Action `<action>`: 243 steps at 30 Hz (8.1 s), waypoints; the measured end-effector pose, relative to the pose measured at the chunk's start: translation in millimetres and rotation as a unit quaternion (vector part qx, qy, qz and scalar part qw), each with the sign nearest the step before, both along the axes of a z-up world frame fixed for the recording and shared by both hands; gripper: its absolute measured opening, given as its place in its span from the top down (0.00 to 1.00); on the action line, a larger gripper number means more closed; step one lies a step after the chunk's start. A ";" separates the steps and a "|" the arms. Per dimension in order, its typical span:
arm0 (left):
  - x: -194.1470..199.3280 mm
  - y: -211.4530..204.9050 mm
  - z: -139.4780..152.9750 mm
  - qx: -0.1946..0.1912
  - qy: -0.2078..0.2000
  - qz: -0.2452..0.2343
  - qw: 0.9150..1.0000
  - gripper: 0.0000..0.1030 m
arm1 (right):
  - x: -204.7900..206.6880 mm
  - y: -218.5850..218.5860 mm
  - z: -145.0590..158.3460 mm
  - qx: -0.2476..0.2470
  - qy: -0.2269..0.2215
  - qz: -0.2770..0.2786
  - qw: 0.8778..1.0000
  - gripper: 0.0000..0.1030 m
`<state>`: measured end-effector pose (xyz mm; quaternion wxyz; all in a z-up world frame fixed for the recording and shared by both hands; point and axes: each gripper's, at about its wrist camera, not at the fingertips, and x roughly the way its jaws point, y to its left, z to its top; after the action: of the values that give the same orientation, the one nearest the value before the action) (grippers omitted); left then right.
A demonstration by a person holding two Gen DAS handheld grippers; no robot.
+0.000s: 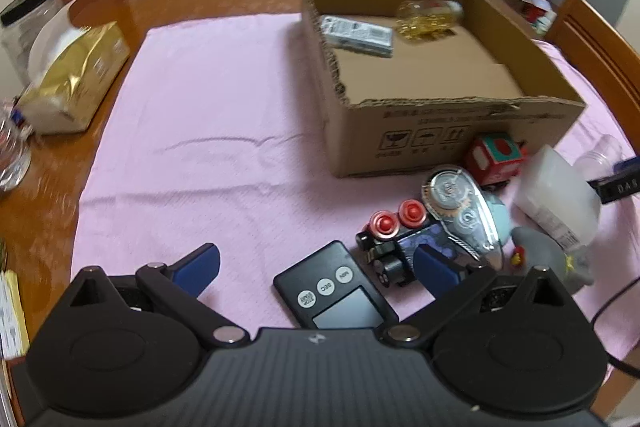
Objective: Organize rigid objects
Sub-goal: 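Move the left tool to the black timer while the right tool approaches the clear jar, then grasp the black timer with the left gripper while the right gripper grasps the clear jar, then lift the timer with the left tool and release it into the box, then carry the clear jar with the right tool and release it into the box, then grasp the white plastic box with right gripper while left gripper grasps gray cat figure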
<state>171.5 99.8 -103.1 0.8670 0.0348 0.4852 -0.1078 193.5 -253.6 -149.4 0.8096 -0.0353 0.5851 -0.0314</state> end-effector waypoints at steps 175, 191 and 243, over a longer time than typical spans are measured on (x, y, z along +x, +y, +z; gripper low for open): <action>23.3 0.4 41.7 -0.001 -0.072 0.075 0.995 0.01 | 149.6 108.4 113.9 0.010 -0.113 0.150 0.982 0.00; 18.3 -2.6 34.7 -0.005 -0.060 0.068 0.996 0.01 | 83.5 102.1 119.5 -0.004 -0.128 0.122 0.984 0.00; -19.5 -52.0 26.2 0.031 -0.068 -0.014 0.997 0.01 | -69.9 53.6 37.1 0.016 -0.063 0.021 0.998 0.00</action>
<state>152.0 47.8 -77.0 0.8949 0.0753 0.4279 -0.1020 123.6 -200.0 -112.3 0.8456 -0.0323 0.5328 -0.0074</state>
